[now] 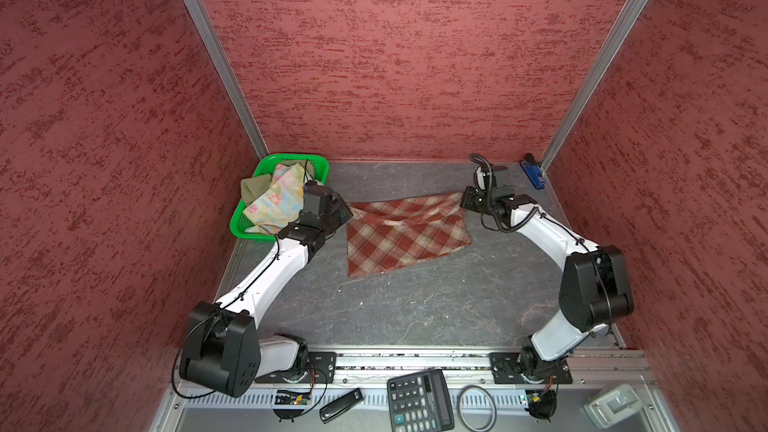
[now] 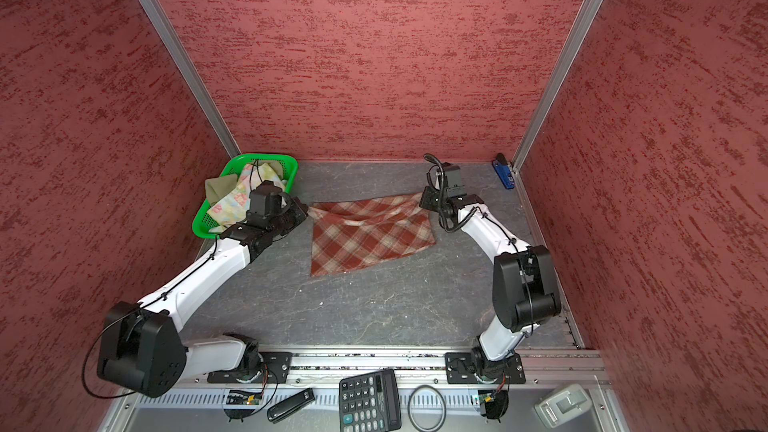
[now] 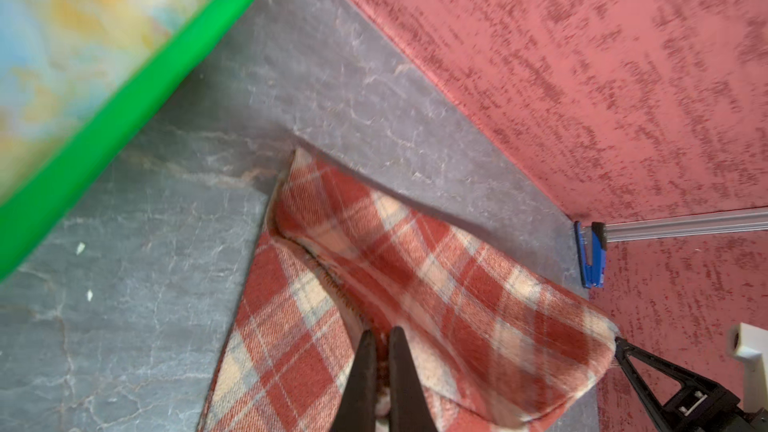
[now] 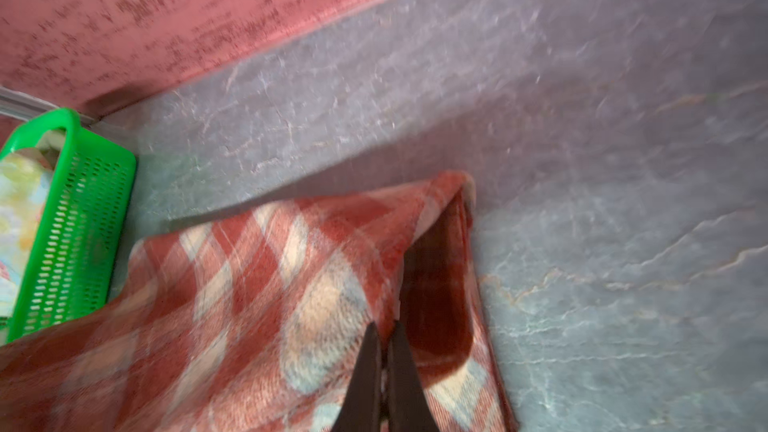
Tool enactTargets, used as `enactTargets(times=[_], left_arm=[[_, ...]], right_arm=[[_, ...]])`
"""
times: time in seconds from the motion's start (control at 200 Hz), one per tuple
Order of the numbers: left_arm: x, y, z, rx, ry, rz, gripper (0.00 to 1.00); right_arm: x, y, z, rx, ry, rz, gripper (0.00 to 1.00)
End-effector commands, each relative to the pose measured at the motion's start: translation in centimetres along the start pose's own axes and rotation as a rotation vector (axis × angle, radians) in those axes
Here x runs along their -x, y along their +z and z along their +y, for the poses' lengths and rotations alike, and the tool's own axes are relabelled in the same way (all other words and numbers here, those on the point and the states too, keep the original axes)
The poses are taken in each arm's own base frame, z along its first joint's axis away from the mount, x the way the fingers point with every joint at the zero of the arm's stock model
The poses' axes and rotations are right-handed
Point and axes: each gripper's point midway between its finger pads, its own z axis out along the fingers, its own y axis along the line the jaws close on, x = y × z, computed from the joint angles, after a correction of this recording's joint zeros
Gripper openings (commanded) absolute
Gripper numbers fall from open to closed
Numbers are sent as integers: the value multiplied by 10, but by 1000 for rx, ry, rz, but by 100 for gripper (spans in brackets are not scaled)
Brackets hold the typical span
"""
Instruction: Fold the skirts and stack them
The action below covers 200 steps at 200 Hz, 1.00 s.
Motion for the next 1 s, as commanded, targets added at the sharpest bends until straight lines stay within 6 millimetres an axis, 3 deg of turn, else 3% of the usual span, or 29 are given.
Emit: enactTargets(times=[0.0, 0.1, 0.24, 0.446, 0.551, 0.701, 0.867, 0.937, 0.997], left_arm=[[5, -15, -7, -4, 35, -16, 0], [-10, -19, -2, 2, 33, 3, 0], [-48, -17, 19, 38, 17, 56, 0], [-107, -7, 66, 133, 2, 148, 0], [-127, -2, 91, 183, -7, 173, 0], [-140, 7, 114, 245, 1, 195, 0], [-148, 16, 118, 254, 0, 220, 0], [-149, 17, 119, 258, 2, 222, 0], [-146, 15, 116, 255, 11, 216, 13]], right_arm=[[22, -31, 1, -30, -23, -62, 0], [13, -38, -2, -32, -20, -53, 0], [-11, -44, -13, -42, 1, -31, 0], [-74, -43, -40, -58, 67, 54, 0], [-108, -33, -55, -74, 102, 119, 0], [-147, -21, -76, -112, 154, 191, 0], [-164, -14, -89, -155, 163, 227, 0], [-164, -13, -90, -160, 160, 229, 12], [-158, -16, -87, -157, 156, 217, 28]])
